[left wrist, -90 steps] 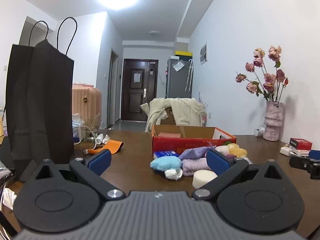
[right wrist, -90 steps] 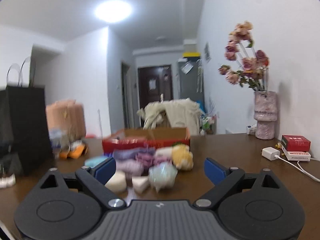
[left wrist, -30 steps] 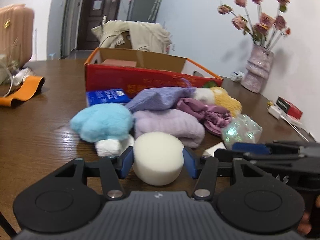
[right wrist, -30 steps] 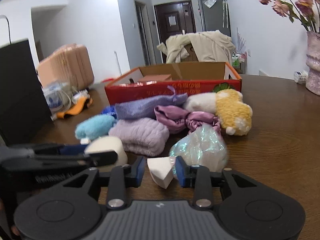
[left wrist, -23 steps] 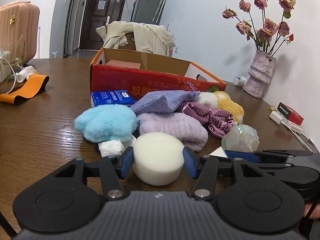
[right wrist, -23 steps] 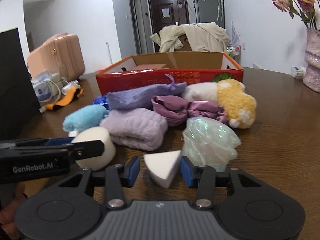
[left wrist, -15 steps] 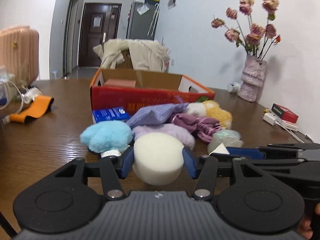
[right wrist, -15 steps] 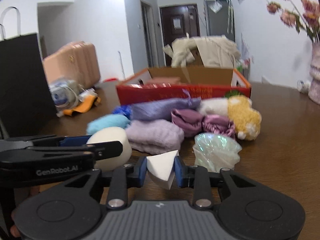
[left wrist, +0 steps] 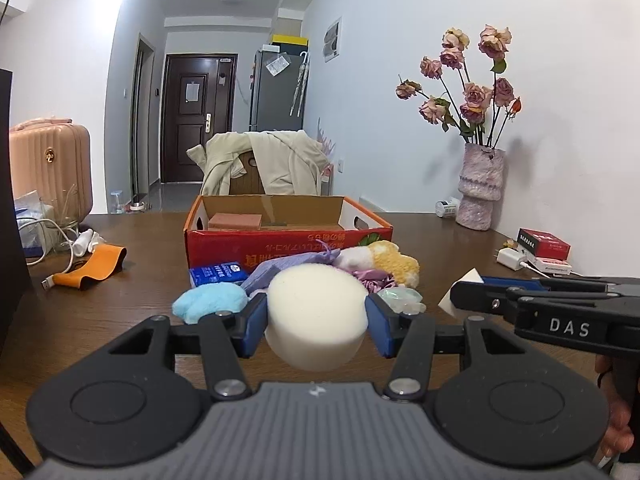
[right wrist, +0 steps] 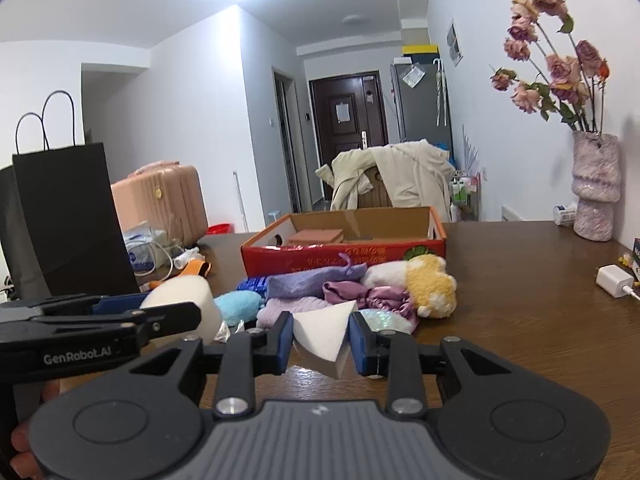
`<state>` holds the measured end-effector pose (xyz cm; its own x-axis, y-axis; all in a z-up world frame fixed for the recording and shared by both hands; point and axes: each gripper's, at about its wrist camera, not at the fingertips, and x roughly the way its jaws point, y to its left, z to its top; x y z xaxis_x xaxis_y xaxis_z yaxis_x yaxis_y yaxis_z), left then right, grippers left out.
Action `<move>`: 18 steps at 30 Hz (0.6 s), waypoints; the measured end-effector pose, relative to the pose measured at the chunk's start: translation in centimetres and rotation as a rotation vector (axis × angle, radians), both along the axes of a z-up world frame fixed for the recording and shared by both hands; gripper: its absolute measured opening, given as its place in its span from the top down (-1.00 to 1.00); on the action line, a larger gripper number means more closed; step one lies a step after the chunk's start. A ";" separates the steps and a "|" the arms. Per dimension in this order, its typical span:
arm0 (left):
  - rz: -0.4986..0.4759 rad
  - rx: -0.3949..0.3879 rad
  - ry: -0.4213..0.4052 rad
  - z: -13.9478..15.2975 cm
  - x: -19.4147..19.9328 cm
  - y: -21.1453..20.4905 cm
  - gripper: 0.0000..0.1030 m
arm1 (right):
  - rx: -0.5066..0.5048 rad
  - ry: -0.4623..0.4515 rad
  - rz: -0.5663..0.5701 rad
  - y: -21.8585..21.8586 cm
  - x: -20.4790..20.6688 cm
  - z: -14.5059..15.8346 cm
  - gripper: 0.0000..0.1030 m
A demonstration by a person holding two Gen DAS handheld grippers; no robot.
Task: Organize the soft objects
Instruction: 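Carry both sponges into the box and open both grippers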
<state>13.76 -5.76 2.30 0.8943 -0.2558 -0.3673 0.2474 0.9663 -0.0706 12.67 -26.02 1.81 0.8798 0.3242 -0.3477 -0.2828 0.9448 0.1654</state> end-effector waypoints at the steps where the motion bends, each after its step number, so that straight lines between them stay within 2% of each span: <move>1: 0.001 -0.002 0.005 0.2 0.4 0.0 -0.04 | 0.000 -0.004 0.002 -0.3 0.0 0.1 0.43; 5: -0.027 -0.021 -0.016 2.1 3.4 0.2 -0.04 | 0.002 -0.027 0.012 -1.3 1.4 1.1 0.43; 9: -0.072 -0.050 -0.005 5.2 10.7 0.0 -0.04 | 0.020 -0.027 0.048 -2.5 6.5 3.3 0.43; 13: -0.069 -0.038 0.060 6.6 22.1 -1.0 -0.04 | 0.040 0.002 0.078 -3.7 14.9 6.1 0.43; 15: -0.047 -0.013 0.109 6.2 28.1 -1.6 -0.04 | 0.048 0.049 0.080 -3.9 20.8 7.1 0.43; 18: -0.036 -0.029 0.220 4.3 36.8 -2.3 -0.04 | 0.032 0.137 0.041 -3.5 29.7 7.0 0.42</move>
